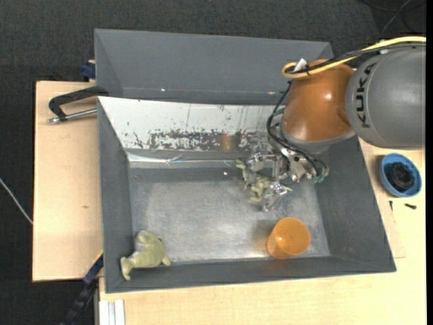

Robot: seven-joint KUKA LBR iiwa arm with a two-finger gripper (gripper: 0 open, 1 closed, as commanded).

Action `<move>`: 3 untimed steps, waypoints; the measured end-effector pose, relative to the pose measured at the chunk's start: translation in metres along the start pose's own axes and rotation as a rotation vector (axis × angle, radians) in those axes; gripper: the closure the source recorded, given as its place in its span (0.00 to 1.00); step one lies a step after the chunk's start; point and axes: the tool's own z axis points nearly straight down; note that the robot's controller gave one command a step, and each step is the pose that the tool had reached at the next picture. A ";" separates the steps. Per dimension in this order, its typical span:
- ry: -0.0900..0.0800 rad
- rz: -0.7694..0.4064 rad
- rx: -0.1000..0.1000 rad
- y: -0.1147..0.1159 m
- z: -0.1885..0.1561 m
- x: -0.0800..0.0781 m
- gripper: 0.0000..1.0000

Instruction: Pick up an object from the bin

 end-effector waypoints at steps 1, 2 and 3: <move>-0.007 0.161 -0.006 0.000 0.000 0.006 0.00; -0.026 0.166 0.004 -0.004 -0.003 0.003 1.00; -0.014 0.163 0.019 -0.002 -0.029 0.001 1.00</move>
Offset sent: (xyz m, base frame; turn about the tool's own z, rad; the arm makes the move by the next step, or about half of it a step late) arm -0.0083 -0.0182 -0.0102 0.1744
